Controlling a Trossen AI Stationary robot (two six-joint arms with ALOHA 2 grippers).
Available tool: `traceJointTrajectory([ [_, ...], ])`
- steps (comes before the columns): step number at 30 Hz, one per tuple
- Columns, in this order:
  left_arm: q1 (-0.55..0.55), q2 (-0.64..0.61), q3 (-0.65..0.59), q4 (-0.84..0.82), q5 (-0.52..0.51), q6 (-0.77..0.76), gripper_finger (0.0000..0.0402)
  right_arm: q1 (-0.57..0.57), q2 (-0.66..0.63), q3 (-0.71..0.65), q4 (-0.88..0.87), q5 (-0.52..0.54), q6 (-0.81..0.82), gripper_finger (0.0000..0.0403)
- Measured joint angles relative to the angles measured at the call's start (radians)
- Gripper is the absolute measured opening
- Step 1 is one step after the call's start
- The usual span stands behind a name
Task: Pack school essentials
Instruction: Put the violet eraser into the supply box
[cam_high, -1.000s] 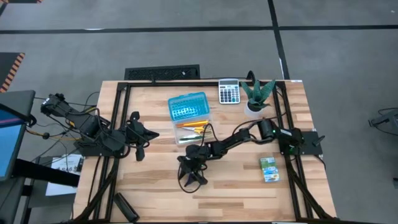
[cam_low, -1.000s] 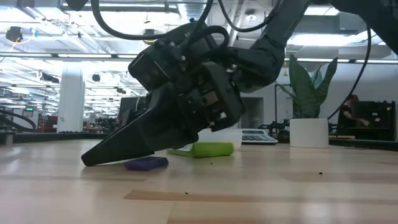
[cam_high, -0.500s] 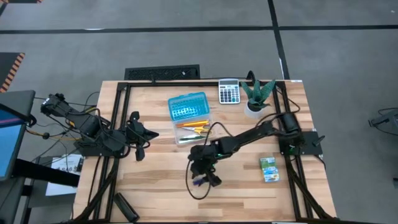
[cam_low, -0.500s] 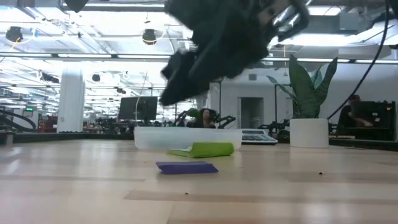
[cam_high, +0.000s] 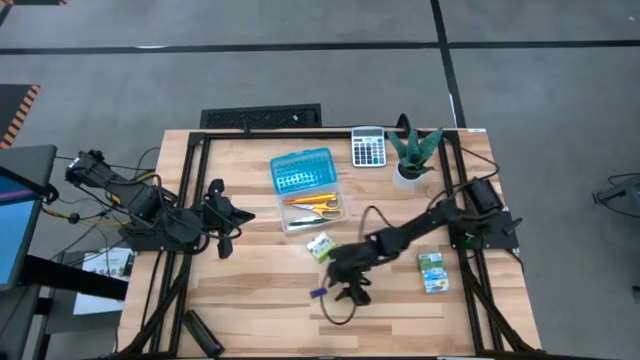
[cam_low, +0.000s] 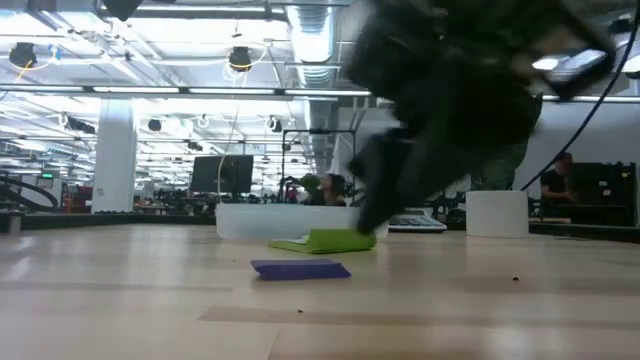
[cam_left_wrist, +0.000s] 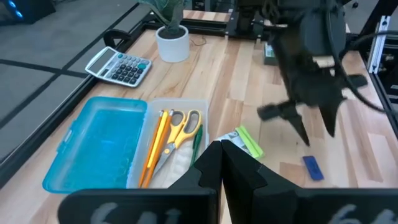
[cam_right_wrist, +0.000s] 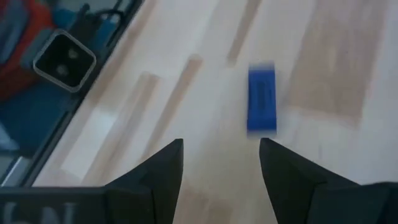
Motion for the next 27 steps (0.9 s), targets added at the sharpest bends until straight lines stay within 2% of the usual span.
traceJointTrajectory([
  [4, 0.0, 0.0, 0.0, -0.011, -0.001, 0.008, 0.0, 0.081, -0.059, -0.149, 0.186, 0.207, 0.075, 0.0217],
  [7, 0.0, 0.0, 0.0, -0.008, -0.006, 0.023, 0.0, 0.141, -0.072, -0.195, 0.261, 0.411, 0.051, 0.0217],
  [9, 0.0, 0.0, 0.0, -0.007, -0.016, 0.024, 0.0, 0.162, -0.052, -0.201, 0.281, 0.481, 0.016, 0.0217],
  [18, 0.0, 0.0, 0.0, -0.004, -0.028, 0.024, 0.0, 0.176, 0.047, -0.175, 0.429, 0.472, -0.065, 0.0217],
  [27, 0.0, 0.0, 0.0, -0.004, -0.028, 0.024, 0.0, 0.161, 0.06, -0.175, 0.526, 0.472, -0.072, 0.0217],
])
